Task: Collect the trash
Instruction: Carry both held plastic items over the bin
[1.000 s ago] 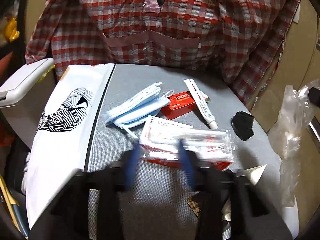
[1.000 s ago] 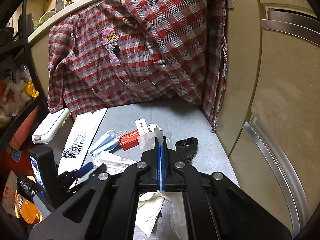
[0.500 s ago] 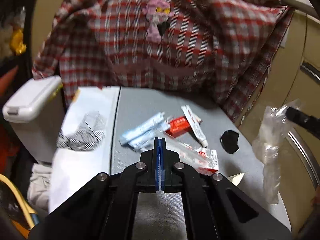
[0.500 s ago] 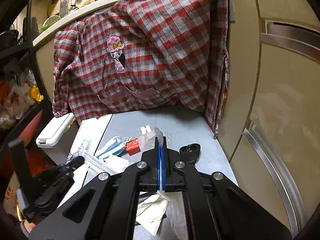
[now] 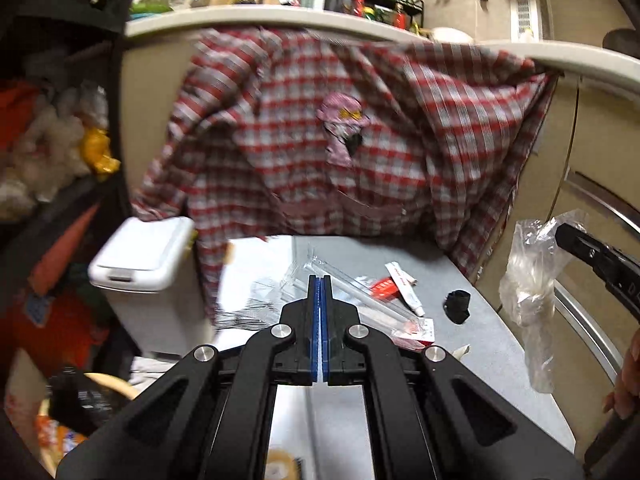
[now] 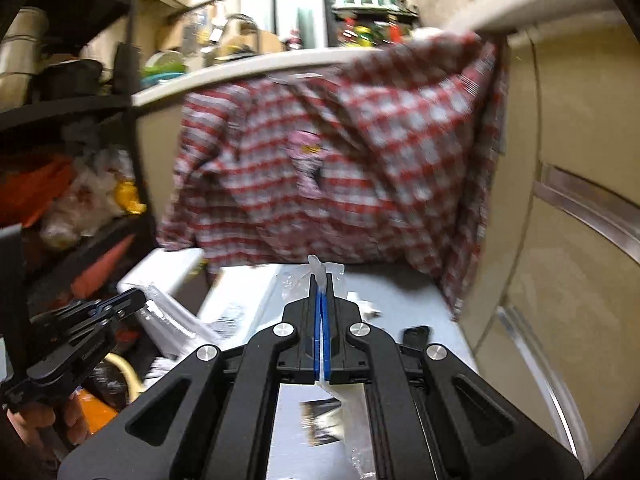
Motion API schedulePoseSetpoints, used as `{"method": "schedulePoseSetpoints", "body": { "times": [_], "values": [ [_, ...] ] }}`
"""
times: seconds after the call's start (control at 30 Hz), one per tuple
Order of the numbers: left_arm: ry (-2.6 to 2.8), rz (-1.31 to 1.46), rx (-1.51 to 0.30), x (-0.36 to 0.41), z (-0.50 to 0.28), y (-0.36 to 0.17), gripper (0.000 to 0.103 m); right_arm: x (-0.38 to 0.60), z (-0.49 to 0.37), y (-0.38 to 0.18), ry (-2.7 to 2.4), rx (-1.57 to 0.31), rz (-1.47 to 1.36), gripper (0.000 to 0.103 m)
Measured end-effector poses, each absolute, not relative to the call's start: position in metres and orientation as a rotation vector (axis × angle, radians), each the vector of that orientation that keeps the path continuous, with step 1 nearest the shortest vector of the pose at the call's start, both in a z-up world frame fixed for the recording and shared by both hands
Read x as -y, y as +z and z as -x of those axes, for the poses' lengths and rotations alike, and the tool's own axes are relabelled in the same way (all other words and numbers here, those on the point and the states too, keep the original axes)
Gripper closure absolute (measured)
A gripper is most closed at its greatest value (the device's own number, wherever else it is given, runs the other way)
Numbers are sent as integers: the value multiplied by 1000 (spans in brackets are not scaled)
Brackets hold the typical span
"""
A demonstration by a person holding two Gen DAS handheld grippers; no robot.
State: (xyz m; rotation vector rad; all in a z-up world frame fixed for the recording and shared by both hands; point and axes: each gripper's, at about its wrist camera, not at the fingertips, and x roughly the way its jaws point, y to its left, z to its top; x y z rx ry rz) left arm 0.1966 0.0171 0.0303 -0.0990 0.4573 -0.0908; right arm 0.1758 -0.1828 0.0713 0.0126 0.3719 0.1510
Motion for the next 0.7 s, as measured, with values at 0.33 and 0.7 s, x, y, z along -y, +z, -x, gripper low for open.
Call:
{"method": "schedulePoseSetpoints", "body": {
  "times": [0.33, 0.7],
  "values": [
    [59, 94, -451, -94, -119, 62, 103, 92, -120, 92, 403, -366, -16, 102],
    [232, 145, -475, -186, -56, 52, 103, -17, -100, 71, 630, -466, 0, 102]
  ]
}}
